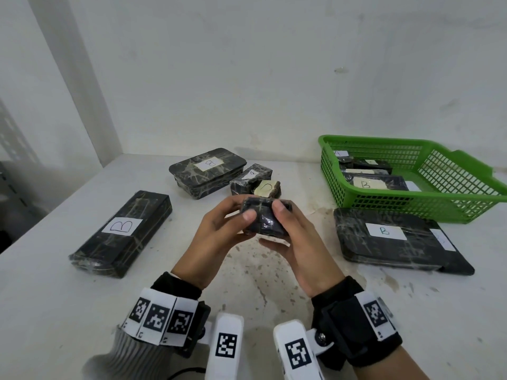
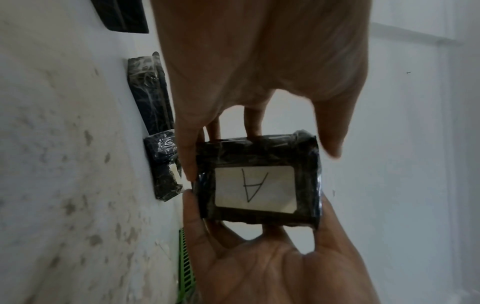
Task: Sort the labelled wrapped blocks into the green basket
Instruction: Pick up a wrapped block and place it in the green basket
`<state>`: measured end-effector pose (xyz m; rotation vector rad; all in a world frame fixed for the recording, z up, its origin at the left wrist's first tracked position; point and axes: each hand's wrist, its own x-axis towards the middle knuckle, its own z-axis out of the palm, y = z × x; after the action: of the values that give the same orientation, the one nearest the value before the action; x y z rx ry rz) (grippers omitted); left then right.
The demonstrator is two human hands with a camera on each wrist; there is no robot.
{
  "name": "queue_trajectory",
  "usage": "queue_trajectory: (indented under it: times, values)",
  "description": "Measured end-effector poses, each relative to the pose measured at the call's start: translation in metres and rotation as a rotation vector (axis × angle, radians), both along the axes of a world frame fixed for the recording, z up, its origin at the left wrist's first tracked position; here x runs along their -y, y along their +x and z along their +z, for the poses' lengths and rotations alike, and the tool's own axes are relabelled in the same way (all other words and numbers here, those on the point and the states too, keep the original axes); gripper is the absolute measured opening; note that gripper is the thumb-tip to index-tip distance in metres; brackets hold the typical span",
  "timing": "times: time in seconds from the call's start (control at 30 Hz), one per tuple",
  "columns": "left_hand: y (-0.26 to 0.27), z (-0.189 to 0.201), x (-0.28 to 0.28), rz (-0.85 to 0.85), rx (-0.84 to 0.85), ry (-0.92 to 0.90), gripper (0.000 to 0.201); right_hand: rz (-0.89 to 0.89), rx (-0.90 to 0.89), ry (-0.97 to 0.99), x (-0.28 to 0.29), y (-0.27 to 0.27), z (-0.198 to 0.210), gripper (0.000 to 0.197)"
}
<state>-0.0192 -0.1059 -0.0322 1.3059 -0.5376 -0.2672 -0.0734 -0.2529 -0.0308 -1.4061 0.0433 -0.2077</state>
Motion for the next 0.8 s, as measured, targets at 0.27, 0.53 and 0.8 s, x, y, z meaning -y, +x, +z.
queue_trajectory:
  times: [0.27,0.53,0.8]
  values:
    - [0.0007,0.0013,0.0009,0.020,-0.061,-0.022,0.041,0.002,-0.036,0.088,0.0001,0.0014,-0.0040,0.062]
    - [-0.0005,-0.0007,0.0024,0.004,-0.067,-0.021,0.051,-0.050,0.030,0.137,0.0026,0.0027,0.0001,0.055]
    - [0.0009,-0.0001,0.0032,0.022,-0.075,-0.041,0.043,-0.031,0.003,0.087,0.0007,0.0016,-0.0018,0.062]
